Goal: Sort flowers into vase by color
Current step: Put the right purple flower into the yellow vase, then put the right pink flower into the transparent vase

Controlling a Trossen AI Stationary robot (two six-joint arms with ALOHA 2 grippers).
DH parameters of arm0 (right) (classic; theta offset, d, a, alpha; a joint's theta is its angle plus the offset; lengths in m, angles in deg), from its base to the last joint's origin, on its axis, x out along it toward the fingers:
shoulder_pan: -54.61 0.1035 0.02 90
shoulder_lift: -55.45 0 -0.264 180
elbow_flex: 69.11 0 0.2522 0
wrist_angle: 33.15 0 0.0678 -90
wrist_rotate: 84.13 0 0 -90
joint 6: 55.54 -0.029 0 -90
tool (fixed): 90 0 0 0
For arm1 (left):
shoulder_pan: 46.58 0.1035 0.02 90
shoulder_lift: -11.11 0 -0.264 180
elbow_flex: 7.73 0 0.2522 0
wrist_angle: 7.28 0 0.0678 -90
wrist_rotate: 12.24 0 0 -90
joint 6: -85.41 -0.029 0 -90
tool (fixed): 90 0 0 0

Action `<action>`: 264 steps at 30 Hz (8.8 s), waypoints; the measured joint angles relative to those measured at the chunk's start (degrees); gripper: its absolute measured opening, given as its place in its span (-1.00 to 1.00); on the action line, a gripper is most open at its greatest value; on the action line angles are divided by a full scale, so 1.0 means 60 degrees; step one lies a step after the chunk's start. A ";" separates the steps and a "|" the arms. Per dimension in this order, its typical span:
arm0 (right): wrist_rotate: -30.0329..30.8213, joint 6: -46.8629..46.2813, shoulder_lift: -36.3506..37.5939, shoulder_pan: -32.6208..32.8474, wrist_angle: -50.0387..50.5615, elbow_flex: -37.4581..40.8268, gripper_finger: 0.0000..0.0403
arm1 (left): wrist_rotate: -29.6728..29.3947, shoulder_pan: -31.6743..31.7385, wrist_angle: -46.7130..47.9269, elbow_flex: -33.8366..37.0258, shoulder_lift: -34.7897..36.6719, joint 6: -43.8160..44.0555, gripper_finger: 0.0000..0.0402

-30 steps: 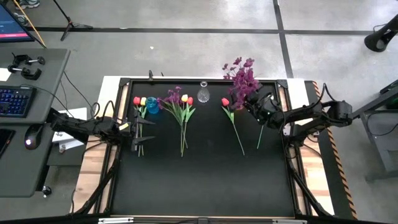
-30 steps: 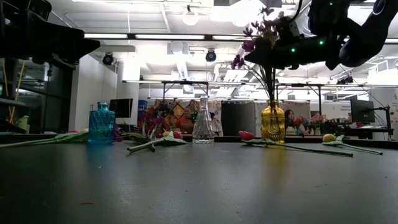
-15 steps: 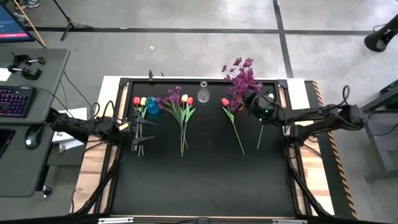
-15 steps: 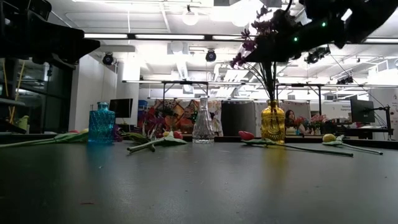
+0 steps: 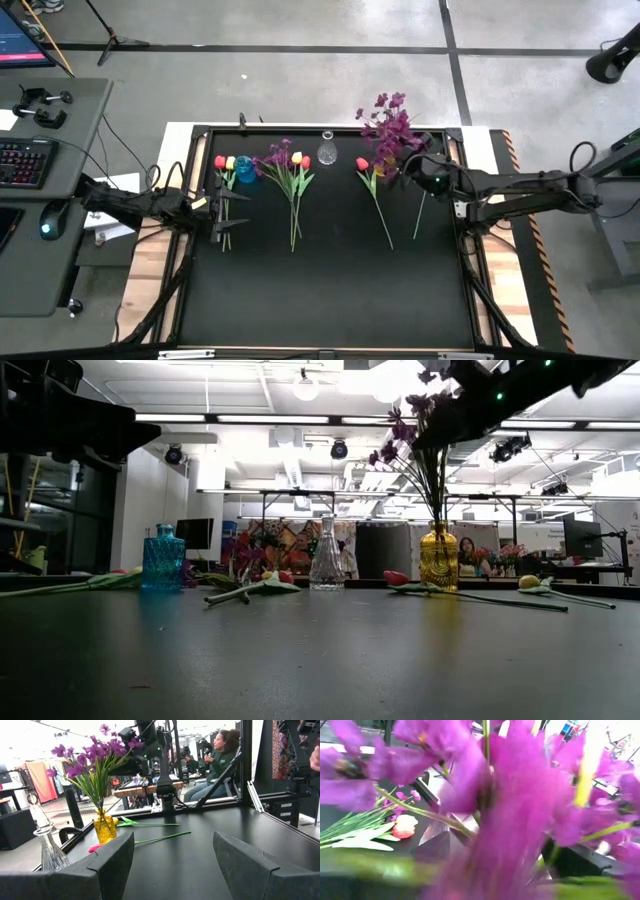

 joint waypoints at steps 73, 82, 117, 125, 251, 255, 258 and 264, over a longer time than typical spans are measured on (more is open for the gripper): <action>-0.0520 -0.3075 -0.0148 -0.0749 0.3012 -0.1370 -0.81 | 0.0000 -0.0004 0.0000 -0.0002 0.0000 0.0000 0.30; -0.0556 -0.3078 0.0621 -0.0468 0.3605 -0.1381 0.00 | 0.0001 -0.0004 0.0000 0.0000 -0.0002 -0.0003 0.30; -0.1089 -0.2496 0.3329 -0.0351 0.2275 -0.1384 0.34 | 0.0002 0.0000 0.0000 -0.0001 -0.0002 0.0000 0.30; -0.5289 -0.2996 0.3282 -0.0351 0.2154 -0.1391 0.34 | 0.0002 -0.0004 0.0004 0.0000 0.0002 0.0000 0.30; -0.2370 0.3211 -1.0325 -0.1751 -1.3518 -0.5515 -1.00 | -0.0002 0.0000 0.0002 0.0000 -0.0002 0.0000 0.30; -0.2131 0.3676 -1.0297 -0.1757 -1.3768 -0.5515 -1.00 | -0.0002 -0.0004 0.0000 0.0000 -0.0001 0.0000 0.30; -0.1963 0.3683 -1.0296 -0.1758 -1.3691 -0.5515 -1.00 | -0.0002 -0.0003 0.0002 0.0000 0.0002 0.0000 0.30; -0.1956 0.3006 -1.0289 -0.1887 -1.2860 -0.5515 -1.00 | -0.0002 -0.0004 0.0000 -0.0004 -0.0002 0.0000 0.30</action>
